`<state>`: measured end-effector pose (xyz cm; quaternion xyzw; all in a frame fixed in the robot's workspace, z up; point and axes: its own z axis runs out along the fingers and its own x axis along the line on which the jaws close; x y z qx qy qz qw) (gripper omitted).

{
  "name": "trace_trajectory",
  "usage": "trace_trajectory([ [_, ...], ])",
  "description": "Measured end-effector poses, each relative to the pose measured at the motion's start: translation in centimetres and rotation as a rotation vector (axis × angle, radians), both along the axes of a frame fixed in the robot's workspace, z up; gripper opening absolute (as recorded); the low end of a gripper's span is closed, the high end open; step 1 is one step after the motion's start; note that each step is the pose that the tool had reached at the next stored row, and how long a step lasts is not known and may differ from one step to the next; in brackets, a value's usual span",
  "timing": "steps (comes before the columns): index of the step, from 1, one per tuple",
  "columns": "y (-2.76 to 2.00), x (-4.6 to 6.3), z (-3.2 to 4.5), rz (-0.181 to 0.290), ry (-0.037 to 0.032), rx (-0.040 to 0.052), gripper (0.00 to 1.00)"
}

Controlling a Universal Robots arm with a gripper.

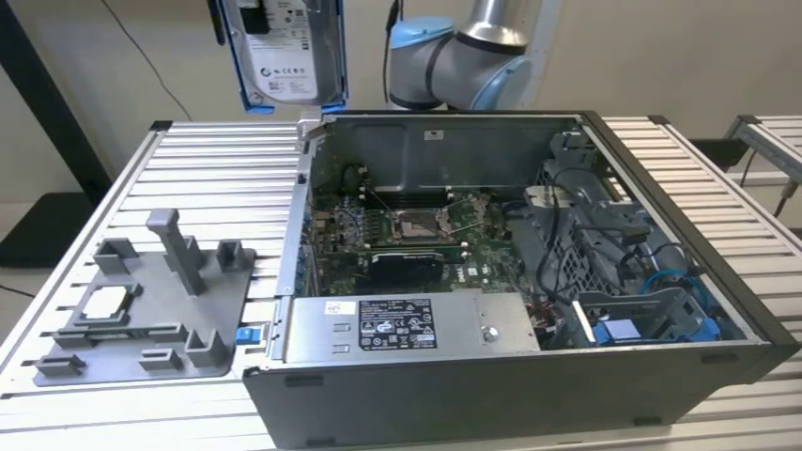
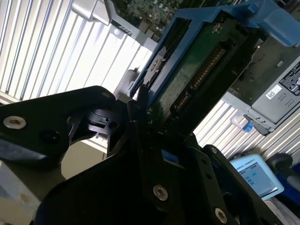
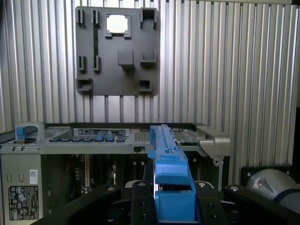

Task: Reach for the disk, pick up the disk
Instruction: 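Pick up the disk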

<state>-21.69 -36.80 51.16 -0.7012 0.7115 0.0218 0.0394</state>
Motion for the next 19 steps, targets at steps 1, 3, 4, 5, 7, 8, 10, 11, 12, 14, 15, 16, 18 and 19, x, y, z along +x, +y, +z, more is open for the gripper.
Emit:
trace_trajectory([
  [1, 0.0, 0.4, 0.0, 0.0, 0.0, 0.0, 0.0],
  [3, 0.0, 1.1, 0.0, 0.0, 0.0, 0.0, 0.0],
  [4, 0.0, 1.5, 0.0, 0.0, 0.0, 0.0001, 0.0],
  [5, 0.0, 2.0, 0.0, 0.0, 0.0001, 0.0, 0.0],
  [7, 0.0, 2.7, 0.0, 0.0, 0.0001, 0.0, 0.0],
  [8, 0.0, 3.1, 0.0, 0.0, 0.0001, 0.0, 0.0],
  [10, 0.0, 3.9, 0.0, 0.0, 0.0001, 0.0, 0.0],
  [11, 0.0, 4.3, 0.0, 0.0, 0.0, 0.0001, 0.0],
  [12, 0.0, 4.6, 0.0, 0.0, 0.0001, 0.0001, 0.0],
  [14, 0.0, 5.4, 0.0, 0.0, 0.0002, 0.0, 0.0],
  [15, 0.0, 5.7, 0.0, 0.0, 0.0001, 0.0, 0.0],
  [16, 0.0, 6.1, 0.0, 0.0, 0.0001, 0.0, 0.0],
  [18, 0.0, 6.9, 0.0, 0.0, 0.0002, 0.0, 0.0],
  [19, 0.0, 7.3, 0.0, 0.0, 0.0001, 0.0, 0.0],
])
